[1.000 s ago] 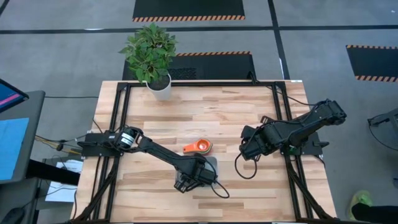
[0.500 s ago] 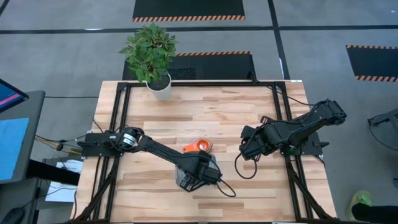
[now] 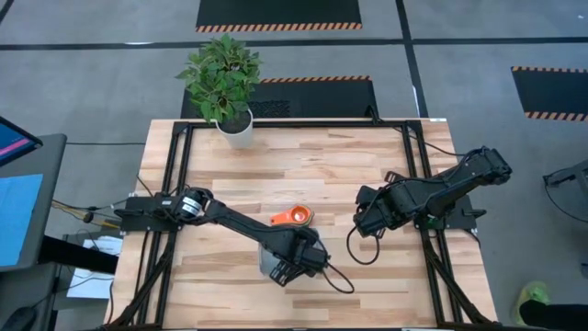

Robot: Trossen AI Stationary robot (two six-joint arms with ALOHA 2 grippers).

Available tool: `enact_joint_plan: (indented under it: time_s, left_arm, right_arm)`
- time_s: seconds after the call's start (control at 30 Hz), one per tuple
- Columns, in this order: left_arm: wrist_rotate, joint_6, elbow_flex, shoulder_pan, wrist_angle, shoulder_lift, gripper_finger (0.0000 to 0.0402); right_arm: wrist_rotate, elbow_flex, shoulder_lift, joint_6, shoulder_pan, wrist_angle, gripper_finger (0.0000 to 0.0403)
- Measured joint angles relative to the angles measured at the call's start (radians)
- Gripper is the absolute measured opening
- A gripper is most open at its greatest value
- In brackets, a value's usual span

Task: Nest measuring cups in basket
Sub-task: Remove the dark blue measuring cup from the gray bin

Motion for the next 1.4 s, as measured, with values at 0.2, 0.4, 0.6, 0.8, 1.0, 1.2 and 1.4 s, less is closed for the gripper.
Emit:
enact_joint_plan:
  time_s: [0.2,0.4,0.6,0.8,1.0,1.2,1.4]
  left_arm:
    - [0.042,-0.018,0.000,-0.003,-0.020,-0.001,0.0217]
    - [0.035,-0.048,0.000,0.002,-0.018,-0.002,0.0218]
    - [0.043,-0.101,0.000,0.011,-0.029,0.013,0.0245]
    - [0.050,-0.105,-0.001,0.007,-0.062,0.036,0.0279]
    - [0.038,-0.098,0.004,0.007,-0.067,0.067,0.0270]
    - [0.042,-0.113,0.023,0.016,-0.106,0.074,0.0223]
    - [0.040,-0.149,0.075,0.037,-0.169,0.086,0.0197]
  right_arm:
    - [0.000,0.000,0.000,0.000,0.000,0.000,0.0097]
    - [0.000,0.000,0.000,-0.002,0.000,0.000,0.0097]
    - [-0.002,0.000,0.000,-0.003,0.000,0.000,0.0097]
    - [-0.004,0.000,0.000,-0.003,0.000,-0.004,0.0098]
    - [-0.011,0.000,0.001,-0.003,0.000,-0.004,0.0097]
    - [-0.027,0.000,0.001,-0.015,0.000,-0.007,0.0098]
    - [-0.027,0.000,0.001,-0.026,-0.001,-0.005,0.0098]
